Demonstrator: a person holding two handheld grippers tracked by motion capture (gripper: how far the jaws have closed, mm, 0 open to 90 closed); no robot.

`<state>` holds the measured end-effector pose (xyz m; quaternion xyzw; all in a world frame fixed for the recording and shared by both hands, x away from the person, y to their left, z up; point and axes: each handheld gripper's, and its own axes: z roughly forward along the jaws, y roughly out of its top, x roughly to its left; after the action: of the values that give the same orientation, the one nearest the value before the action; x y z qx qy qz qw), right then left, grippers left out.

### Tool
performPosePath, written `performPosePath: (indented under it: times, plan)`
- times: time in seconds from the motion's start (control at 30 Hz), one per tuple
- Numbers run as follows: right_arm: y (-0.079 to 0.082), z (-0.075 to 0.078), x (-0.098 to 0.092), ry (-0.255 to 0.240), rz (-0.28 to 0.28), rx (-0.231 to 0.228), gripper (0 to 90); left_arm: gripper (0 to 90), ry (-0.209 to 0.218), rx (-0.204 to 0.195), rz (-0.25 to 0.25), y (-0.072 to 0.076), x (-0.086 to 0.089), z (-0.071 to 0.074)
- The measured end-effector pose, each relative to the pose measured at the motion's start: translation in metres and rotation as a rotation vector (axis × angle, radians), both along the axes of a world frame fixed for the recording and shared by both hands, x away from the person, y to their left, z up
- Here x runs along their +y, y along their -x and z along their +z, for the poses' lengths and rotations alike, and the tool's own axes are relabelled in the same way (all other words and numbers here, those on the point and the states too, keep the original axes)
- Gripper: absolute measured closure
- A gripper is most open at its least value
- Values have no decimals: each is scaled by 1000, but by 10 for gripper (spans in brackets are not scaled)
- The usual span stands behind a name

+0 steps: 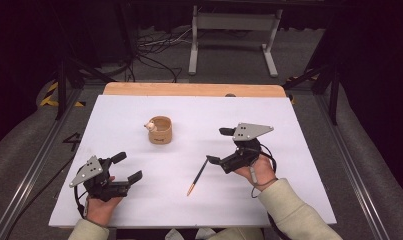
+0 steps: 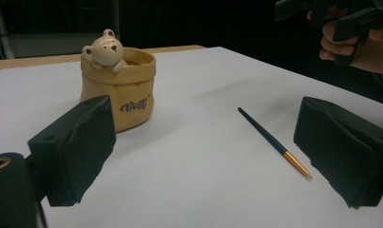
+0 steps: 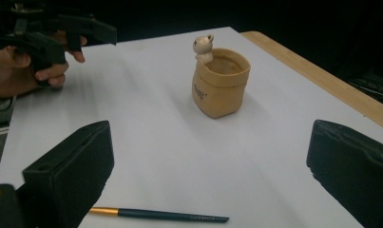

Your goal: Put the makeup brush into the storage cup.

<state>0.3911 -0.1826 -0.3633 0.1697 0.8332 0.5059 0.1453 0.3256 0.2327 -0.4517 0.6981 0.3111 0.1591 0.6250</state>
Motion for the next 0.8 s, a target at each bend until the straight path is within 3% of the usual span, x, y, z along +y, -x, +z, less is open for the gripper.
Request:
performPosePath:
  times: [0.27,0.53,0.8]
  plan:
    - [-10,10,20,204,81,28,43,86,-5,12,-10,0,0,2]
    - [-19,15,33,370,144,50,60,84,-15,35,-16,-1,-2,1]
    - [-21,19,46,492,185,57,60,85,-22,43,-16,-2,-3,1]
